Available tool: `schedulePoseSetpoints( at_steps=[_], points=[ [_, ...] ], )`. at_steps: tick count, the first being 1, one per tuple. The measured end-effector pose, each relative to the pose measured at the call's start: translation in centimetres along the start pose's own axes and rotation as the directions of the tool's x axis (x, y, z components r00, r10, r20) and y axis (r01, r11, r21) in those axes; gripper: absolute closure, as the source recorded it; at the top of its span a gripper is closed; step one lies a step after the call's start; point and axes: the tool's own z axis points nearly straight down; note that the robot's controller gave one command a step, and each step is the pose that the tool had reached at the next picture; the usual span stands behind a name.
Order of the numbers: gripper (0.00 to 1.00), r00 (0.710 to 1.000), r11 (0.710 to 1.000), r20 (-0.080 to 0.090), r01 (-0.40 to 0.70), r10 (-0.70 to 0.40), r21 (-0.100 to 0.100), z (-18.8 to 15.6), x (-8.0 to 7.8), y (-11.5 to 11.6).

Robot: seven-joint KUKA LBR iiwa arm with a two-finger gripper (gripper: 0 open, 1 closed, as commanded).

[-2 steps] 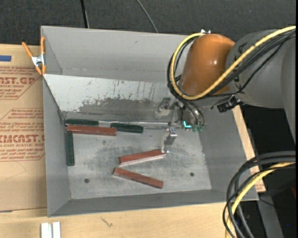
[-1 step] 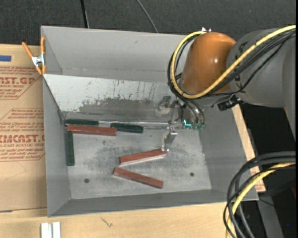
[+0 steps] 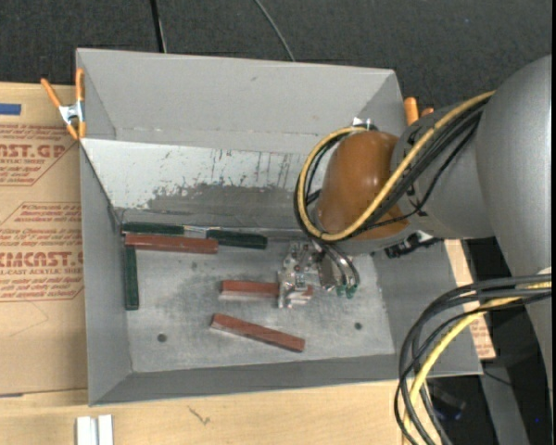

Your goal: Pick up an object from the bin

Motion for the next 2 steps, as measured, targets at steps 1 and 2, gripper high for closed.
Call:
schedulePoseSetpoints(
  at_steps=[1,2],
  points=[
    [1.0,1.0,1.0,0.0,0.0,0.0,0.0,0.0,0.0,0.0],
    [1.0,1.0,1.0,-0.001,0.0,0.0,0.0,-0.14,0.05,-0.01]
  ],
)
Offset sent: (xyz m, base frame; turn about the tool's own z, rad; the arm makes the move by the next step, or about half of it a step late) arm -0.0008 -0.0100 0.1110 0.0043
